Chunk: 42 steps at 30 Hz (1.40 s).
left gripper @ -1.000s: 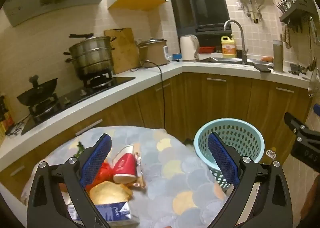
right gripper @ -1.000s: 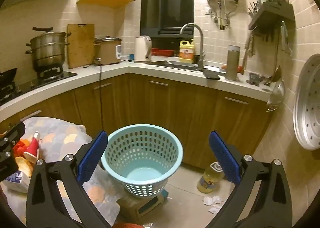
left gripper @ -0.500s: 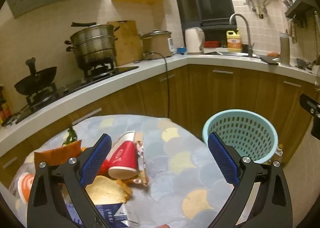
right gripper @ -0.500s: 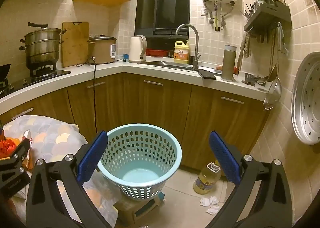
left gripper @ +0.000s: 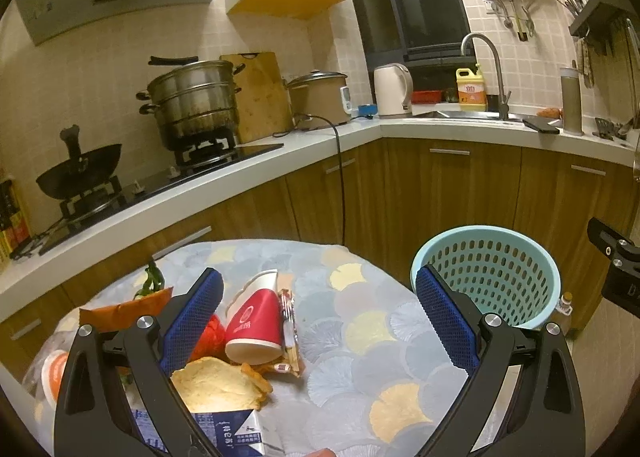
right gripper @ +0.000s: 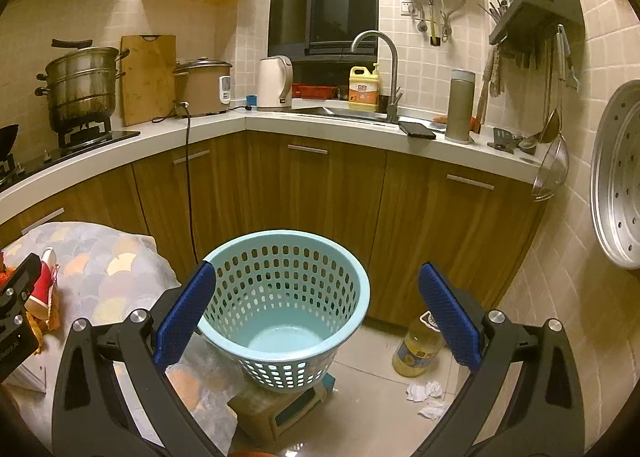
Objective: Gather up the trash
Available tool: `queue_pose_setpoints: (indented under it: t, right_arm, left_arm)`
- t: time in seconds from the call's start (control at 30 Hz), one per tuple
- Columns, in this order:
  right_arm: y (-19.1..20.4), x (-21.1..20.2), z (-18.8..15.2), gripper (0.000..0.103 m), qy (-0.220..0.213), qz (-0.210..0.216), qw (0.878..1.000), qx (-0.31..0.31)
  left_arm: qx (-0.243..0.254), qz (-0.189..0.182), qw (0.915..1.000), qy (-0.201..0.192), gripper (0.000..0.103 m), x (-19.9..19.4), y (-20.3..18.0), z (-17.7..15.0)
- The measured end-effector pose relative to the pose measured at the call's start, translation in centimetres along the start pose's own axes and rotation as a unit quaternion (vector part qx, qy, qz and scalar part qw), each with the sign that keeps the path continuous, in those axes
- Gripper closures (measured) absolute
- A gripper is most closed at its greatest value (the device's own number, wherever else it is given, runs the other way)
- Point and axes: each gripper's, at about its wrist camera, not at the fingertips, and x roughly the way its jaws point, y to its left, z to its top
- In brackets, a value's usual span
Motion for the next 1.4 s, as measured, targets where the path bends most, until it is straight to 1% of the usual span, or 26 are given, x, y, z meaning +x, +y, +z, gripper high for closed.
queue_pose_setpoints:
  t: [0.2,0.57,1.4]
  right_arm:
    - [-0.1,-0.9,0.3,0.006,-0.016,-0.006,1.000,-0.002]
    - [-0.2,-1.4,0.6,0.006,-0.025,-0.008,1.000,-0.001]
    - [-0.2,-0.9,0.3,0.006,-0.016,-0.012,1.000,0.001]
  left_arm:
    - [-0.007,-0.007,0.9999,0.001,0.008,-0.1,0.6,0.2]
    - [-0.007,-0.007,1.0000,0.001,0.008,-0.1,0.7,0.3]
    - [-0.012,-0.014,0.9998,0.006,0.008,0.0,1.0,0.2]
